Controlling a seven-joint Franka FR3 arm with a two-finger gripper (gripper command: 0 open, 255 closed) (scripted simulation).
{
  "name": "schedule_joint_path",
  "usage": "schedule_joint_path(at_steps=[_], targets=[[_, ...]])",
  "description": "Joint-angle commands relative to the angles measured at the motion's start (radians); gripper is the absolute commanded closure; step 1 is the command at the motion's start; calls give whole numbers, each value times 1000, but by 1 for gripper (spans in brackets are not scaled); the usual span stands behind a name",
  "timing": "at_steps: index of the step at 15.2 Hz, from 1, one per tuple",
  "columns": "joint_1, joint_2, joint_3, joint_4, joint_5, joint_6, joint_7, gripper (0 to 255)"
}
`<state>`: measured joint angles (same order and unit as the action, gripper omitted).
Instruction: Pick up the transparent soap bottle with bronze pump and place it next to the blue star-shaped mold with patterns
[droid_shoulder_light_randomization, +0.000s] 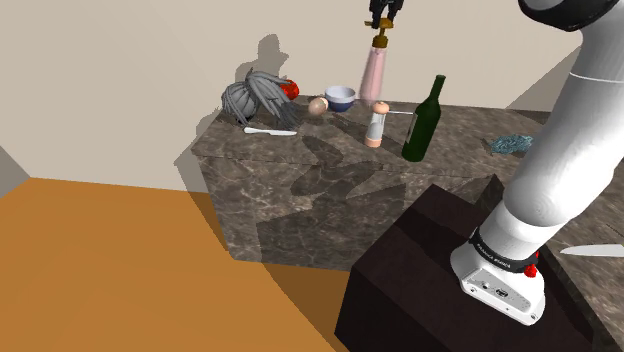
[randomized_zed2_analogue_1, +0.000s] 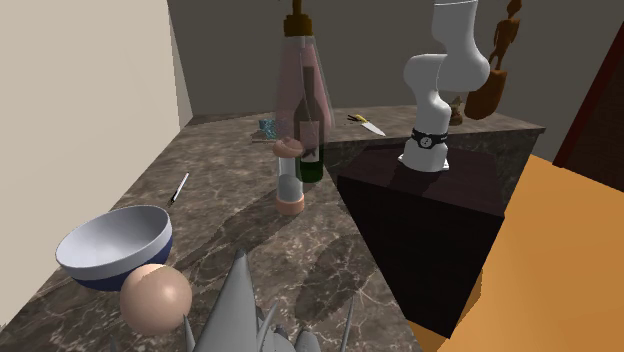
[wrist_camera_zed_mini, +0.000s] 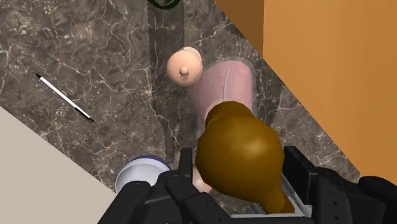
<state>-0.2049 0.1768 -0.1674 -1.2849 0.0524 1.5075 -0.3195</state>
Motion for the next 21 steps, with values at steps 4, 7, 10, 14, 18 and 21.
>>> schedule_joint_path(at_steps=[4,7,10,14,18,21], targets=[[-36,-134,-32,-120,-17,-14,-73,255],[-60,-197,-54,-162,-28,-34,-119,255],[-84,-251,-79,-191,-39,-60,-169,255],[-116,-310,-116,-208,-56,-101,-240,255],[-149,-352,-159,-203,-72,-147,-317,255],[-173,-373,-195,-184,-83,-185,-380,255]])
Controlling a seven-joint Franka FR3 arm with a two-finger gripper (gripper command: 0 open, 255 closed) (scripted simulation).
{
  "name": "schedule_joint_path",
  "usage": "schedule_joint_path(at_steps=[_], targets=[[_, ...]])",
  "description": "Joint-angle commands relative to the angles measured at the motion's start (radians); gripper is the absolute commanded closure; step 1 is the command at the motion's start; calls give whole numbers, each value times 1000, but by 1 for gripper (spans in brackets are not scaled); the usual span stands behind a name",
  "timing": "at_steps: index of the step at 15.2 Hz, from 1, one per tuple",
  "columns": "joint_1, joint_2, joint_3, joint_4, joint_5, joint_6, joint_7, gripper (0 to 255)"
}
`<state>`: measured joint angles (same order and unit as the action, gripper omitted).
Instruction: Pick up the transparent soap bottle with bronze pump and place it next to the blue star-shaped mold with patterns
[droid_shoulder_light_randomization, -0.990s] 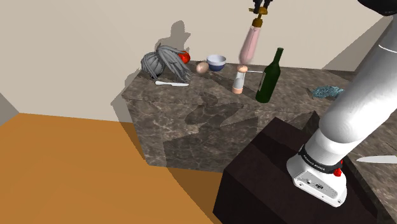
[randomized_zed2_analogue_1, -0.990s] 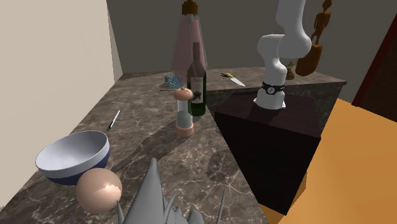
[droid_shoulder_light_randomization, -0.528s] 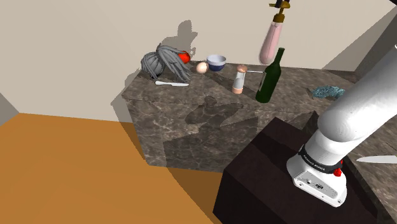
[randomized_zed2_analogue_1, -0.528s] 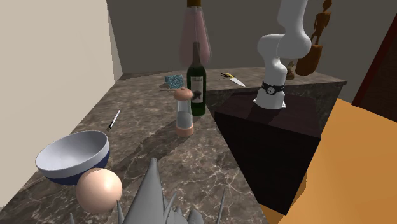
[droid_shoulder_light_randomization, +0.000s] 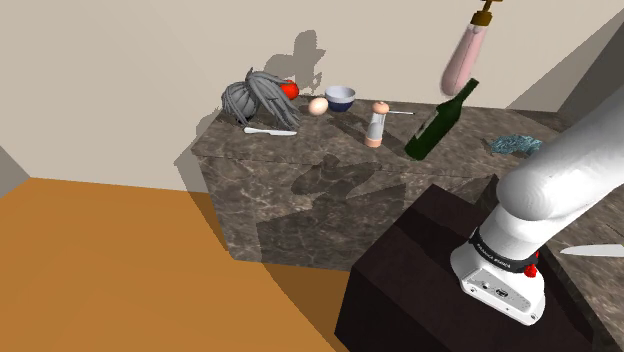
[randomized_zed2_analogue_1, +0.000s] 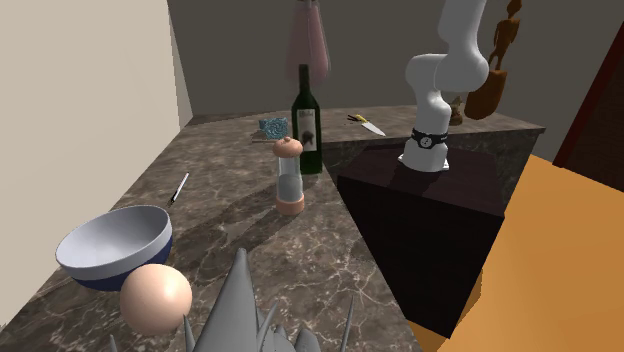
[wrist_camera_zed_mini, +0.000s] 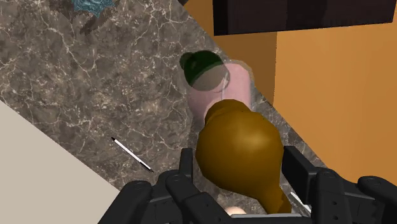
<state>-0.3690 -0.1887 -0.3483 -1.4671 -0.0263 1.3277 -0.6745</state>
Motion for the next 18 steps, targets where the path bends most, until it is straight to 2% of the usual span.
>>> schedule_joint_path(at_steps=[1,7,12,15,18], targets=[[-17,-12,-27,7,-8,-18,-47,255],[-65,-11,-118,92,-21,-101,-192,255],[-112,35,-215,211,-10,-178,-338,255],[-150,92,-291,310,19,-231,-442,255],[-215,184,-383,443,85,-297,-567,255]])
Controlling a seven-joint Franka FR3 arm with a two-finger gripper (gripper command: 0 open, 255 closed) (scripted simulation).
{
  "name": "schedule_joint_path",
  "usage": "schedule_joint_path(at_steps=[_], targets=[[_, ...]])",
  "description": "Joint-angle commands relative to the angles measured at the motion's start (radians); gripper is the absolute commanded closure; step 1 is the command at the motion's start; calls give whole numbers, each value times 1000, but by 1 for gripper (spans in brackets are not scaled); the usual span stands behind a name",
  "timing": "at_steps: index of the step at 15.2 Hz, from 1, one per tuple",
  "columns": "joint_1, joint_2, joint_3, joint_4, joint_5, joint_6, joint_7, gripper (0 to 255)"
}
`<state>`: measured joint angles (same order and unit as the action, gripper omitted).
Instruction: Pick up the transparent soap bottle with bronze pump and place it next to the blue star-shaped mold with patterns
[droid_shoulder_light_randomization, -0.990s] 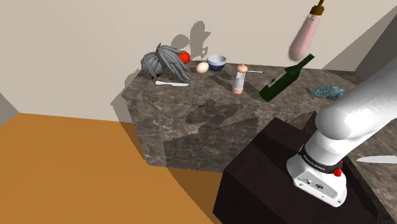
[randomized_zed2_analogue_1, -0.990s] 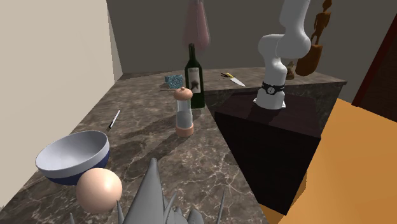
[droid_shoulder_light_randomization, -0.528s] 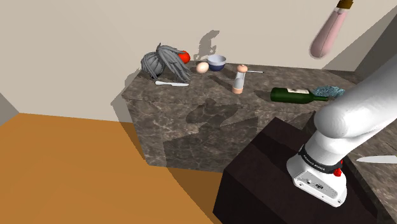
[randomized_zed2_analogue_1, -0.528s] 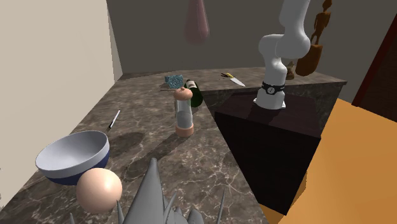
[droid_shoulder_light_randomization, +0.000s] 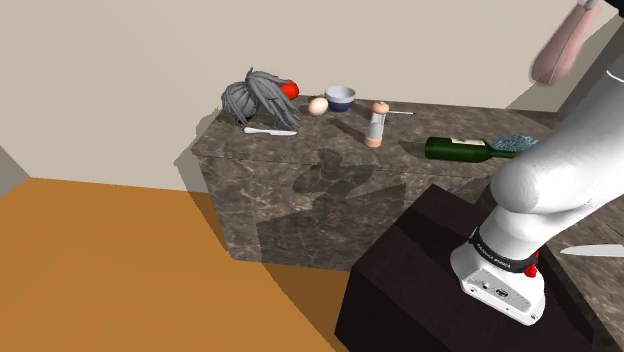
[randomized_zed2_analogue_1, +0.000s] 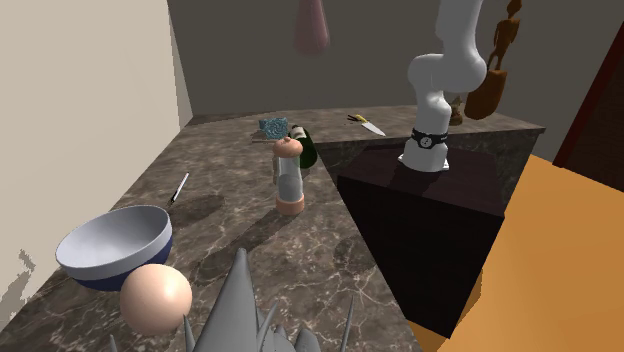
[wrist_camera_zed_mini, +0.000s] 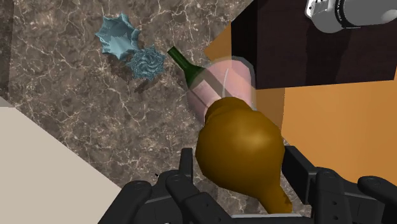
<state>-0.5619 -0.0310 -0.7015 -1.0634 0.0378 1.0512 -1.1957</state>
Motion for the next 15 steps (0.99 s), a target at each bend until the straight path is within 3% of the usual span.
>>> schedule_joint_path(at_steps=[1,3,4,6,8,11,15], targets=[[-57,69,-65,95,57,-48,-94,255],[-170,180,-133,242,168,-123,-197,255],[-295,276,-165,381,280,-195,-259,255],[-182,171,-137,209,156,-99,-225,255],[-115,98,-119,94,83,-33,-193,255],[-64,13,-85,-39,8,43,-151,255],[-37,-73,-42,-181,-56,125,-108,255]])
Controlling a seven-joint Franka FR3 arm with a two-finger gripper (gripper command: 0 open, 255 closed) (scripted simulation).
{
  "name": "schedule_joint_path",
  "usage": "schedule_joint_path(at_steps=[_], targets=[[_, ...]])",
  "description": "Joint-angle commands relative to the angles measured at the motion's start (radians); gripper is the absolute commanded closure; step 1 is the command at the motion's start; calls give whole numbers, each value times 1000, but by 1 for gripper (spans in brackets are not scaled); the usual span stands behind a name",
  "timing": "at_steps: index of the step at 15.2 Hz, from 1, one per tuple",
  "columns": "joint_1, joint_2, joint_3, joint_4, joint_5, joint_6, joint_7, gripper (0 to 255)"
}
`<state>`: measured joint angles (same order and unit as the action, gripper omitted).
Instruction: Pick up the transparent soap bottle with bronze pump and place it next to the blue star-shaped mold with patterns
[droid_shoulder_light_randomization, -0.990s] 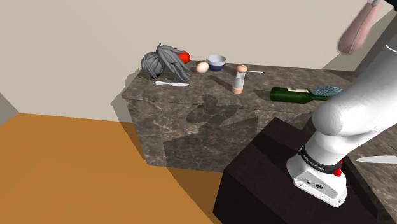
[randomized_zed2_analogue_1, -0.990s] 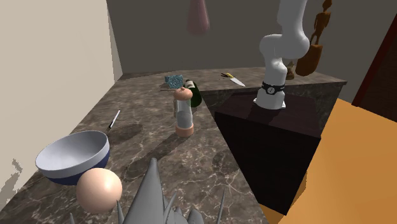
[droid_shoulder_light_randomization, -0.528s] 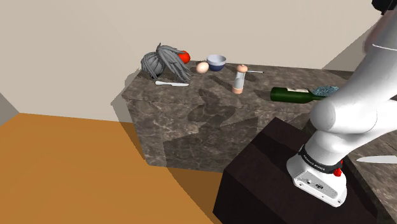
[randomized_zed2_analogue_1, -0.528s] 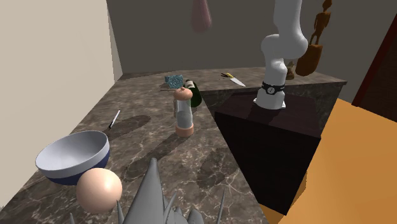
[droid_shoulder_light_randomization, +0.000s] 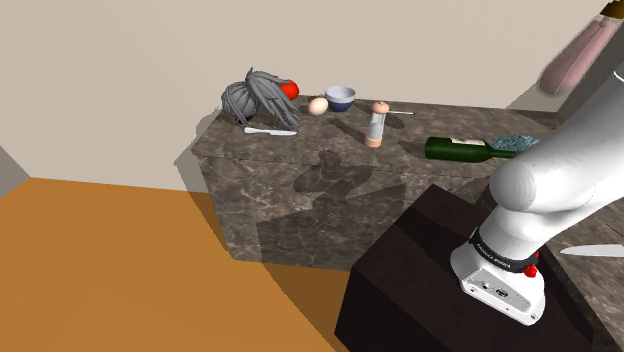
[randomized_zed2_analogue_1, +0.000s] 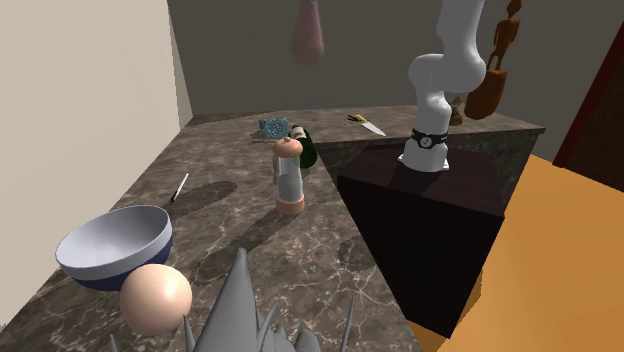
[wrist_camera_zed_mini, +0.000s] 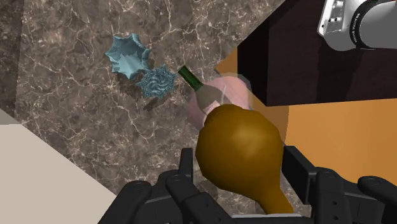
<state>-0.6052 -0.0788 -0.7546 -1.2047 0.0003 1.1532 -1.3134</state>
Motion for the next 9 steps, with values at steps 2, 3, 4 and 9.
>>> schedule_joint_path(at_steps=[2,3,4,9], targets=[[12,-59,28,-101,-41,59,27,255],[13,-75,36,-130,-51,76,35,255],[14,-89,43,-158,-60,92,42,255],[14,-152,70,-286,-96,171,70,255]])
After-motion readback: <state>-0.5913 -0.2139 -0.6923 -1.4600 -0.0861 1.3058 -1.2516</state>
